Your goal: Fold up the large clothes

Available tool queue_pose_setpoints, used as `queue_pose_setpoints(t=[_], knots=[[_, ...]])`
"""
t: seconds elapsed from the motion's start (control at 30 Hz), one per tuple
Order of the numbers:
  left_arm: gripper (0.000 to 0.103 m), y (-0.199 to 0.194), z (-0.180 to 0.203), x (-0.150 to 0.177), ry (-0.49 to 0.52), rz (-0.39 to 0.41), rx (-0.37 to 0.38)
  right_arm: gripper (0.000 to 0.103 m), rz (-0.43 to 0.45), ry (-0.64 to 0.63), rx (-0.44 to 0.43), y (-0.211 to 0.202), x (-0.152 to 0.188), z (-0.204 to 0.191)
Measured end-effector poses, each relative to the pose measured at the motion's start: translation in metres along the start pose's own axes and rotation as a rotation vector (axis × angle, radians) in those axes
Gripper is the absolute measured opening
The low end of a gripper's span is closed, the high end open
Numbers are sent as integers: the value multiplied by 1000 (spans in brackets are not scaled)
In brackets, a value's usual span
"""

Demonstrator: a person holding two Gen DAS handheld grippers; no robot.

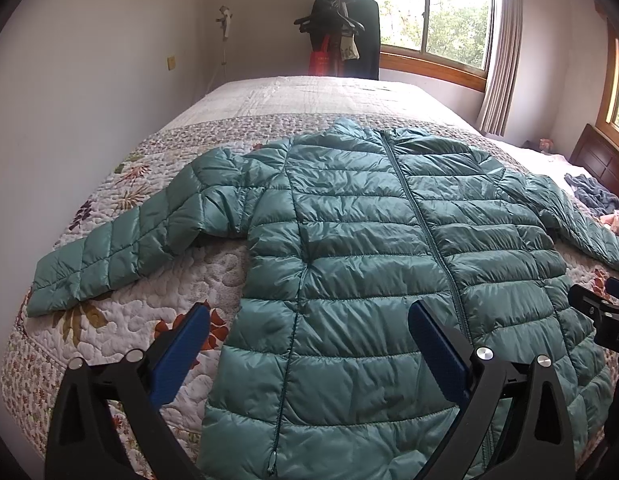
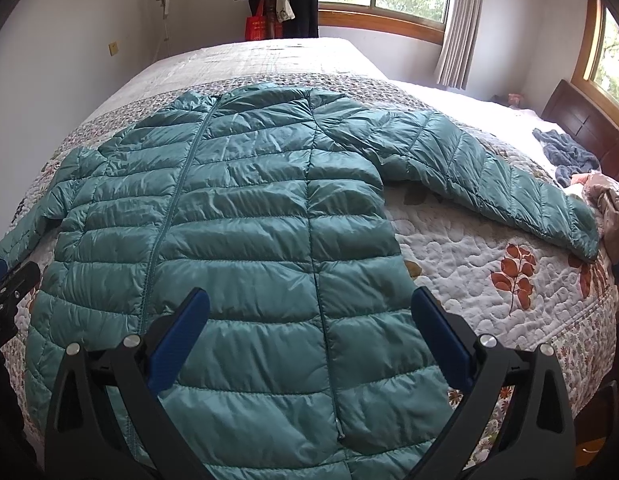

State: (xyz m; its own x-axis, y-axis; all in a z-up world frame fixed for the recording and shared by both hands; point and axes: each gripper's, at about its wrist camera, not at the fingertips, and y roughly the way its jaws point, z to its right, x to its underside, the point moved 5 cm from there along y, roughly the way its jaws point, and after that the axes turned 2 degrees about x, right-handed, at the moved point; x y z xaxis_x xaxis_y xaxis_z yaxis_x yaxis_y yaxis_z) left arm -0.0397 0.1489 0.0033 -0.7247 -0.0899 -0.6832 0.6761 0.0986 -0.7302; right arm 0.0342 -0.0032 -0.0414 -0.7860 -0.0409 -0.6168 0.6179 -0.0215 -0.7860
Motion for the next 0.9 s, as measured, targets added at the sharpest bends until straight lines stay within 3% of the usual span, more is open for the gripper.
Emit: queue_pose_setpoints(t=[0.9], knots=[[99,-3,1,0,-1,3,-5,100,17,-3,9,-3,-1,2]])
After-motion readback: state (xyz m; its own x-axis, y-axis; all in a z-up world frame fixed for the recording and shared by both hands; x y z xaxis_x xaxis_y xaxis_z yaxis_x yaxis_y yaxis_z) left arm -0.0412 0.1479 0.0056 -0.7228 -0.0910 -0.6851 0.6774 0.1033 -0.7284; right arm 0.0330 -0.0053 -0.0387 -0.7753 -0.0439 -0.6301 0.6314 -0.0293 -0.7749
